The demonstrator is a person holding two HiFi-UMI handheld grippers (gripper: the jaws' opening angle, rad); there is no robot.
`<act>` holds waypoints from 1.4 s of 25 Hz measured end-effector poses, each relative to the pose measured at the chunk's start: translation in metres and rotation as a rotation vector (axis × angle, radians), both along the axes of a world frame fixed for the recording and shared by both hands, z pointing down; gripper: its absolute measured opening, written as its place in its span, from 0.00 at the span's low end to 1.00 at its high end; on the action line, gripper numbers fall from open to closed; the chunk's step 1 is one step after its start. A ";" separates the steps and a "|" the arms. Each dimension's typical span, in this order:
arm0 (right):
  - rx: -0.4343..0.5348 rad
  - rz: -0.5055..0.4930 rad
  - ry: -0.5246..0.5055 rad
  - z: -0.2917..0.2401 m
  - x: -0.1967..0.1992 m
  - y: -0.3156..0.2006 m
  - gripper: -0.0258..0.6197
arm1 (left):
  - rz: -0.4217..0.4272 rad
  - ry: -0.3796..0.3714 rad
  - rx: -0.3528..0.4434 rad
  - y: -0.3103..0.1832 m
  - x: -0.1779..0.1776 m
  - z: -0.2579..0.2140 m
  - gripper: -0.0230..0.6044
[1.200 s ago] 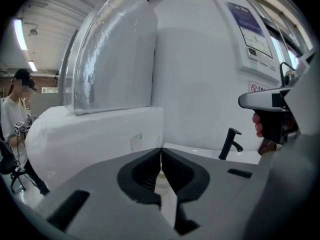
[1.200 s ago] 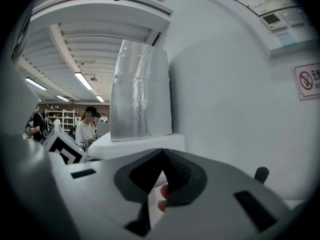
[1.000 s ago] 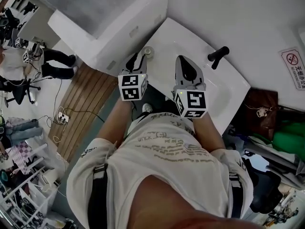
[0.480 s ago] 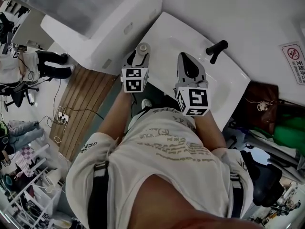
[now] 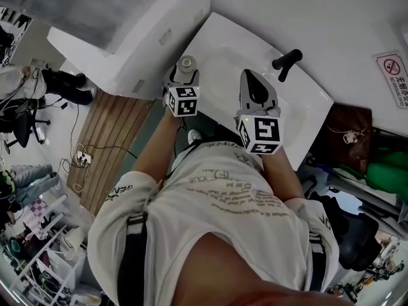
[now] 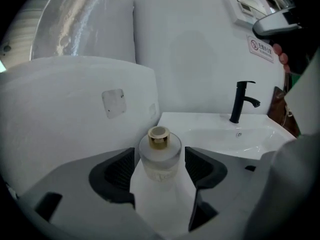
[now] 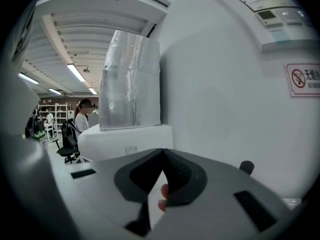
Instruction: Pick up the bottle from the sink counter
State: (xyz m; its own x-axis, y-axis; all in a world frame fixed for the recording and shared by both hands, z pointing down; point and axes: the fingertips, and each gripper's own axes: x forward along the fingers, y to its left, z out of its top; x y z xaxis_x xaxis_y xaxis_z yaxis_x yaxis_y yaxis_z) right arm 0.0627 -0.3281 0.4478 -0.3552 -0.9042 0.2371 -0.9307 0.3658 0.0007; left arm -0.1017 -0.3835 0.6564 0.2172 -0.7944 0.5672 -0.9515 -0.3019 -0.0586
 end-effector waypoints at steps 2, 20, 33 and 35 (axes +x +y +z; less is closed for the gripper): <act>-0.004 0.001 0.005 0.001 0.001 -0.001 0.07 | -0.042 0.039 -0.015 -0.003 -0.004 0.007 0.56; -0.040 0.065 0.024 0.012 0.025 0.003 0.07 | -0.023 0.099 -0.071 -0.026 0.004 0.042 0.59; -0.042 0.074 0.041 0.012 0.029 0.009 0.07 | 0.008 0.041 -0.042 -0.041 0.009 0.045 0.59; -0.041 0.075 0.043 0.011 0.030 0.009 0.07 | 0.016 0.039 -0.039 -0.040 0.010 0.045 0.59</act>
State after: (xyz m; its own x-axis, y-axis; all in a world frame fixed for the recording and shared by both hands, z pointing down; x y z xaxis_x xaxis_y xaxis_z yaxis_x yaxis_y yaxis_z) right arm 0.0923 -0.3187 0.4592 -0.2755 -0.9171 0.2881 -0.9549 0.2956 0.0279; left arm -0.0918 -0.4239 0.7018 0.2524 -0.7678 0.5888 -0.9478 -0.3188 -0.0094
